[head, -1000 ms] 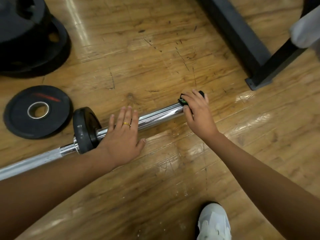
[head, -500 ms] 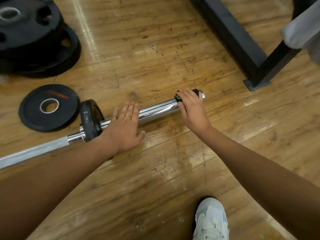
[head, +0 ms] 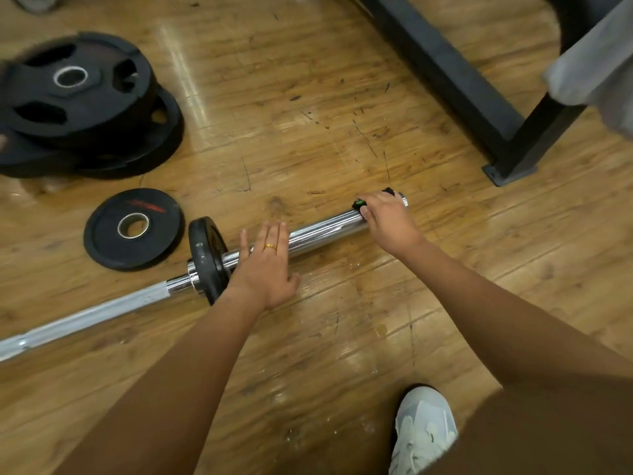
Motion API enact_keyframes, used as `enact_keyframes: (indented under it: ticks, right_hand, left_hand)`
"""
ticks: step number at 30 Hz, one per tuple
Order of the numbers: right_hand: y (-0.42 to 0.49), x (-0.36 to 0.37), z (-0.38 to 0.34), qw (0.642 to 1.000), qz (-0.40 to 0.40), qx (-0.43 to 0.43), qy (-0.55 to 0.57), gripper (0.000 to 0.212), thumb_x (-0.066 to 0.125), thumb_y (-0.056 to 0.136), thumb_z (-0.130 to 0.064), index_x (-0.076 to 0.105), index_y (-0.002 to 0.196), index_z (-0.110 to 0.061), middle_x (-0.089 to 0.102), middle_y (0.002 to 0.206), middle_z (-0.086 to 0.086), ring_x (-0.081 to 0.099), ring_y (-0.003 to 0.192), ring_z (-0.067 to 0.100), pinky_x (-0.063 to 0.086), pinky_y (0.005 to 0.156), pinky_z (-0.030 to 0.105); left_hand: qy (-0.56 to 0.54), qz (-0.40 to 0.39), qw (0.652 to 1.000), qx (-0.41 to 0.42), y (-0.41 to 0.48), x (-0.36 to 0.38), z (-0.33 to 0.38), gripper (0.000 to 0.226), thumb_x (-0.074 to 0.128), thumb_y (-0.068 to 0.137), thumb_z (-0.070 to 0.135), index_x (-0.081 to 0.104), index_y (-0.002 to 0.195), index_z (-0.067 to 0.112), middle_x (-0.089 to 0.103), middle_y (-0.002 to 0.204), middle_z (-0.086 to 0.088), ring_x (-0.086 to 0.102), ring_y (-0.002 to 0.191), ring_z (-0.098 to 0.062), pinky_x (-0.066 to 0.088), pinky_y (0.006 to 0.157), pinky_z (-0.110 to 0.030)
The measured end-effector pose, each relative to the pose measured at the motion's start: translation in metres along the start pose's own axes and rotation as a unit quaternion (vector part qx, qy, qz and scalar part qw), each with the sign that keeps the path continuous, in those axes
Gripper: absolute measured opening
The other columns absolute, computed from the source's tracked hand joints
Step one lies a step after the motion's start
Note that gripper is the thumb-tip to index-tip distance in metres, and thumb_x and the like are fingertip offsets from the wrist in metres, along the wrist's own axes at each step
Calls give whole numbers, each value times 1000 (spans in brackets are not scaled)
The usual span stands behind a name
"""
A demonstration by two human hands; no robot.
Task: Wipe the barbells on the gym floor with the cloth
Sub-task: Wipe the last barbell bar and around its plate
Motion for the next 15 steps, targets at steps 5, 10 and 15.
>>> enact_keyframes:
  ticks: [5,10,15]
  right_hand:
    - [-11,11,-7,997,-28,-64,11,35,47,104,-13,56,137,-7,60,136,9,49,130,28,27,113,43]
    - [-5,5,-3,1000,14,9,12,29,49,100,-6,62,126,-6,65,121,14,56,116,33,31,102,39]
    - [-5,4,-7,998,-37,-57,8,35,52,101,-7,56,136,-3,61,132,14,51,126,31,29,108,40]
  left_hand:
    - [-8,-7,1000,-2,-3,2,0,101,47,96,56,-16,158,7,-10,168,-10,-12,155,-26,-13,120,-57]
    - [-6,-17,1000,-5,-4,-1,2,105,48,95,61,-16,158,6,-12,168,-10,-14,155,-26,-12,121,-59]
    - [-12,-28,1000,-7,-7,-3,4,105,51,94,58,-15,158,6,-10,168,-10,-13,155,-26,-12,121,-59]
Point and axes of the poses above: each hand's wrist, its own y-axis towards the middle knuckle, its own x-axis out of the palm, z = x × y, the point moved 2 cm from there along y, towards the middle knuckle
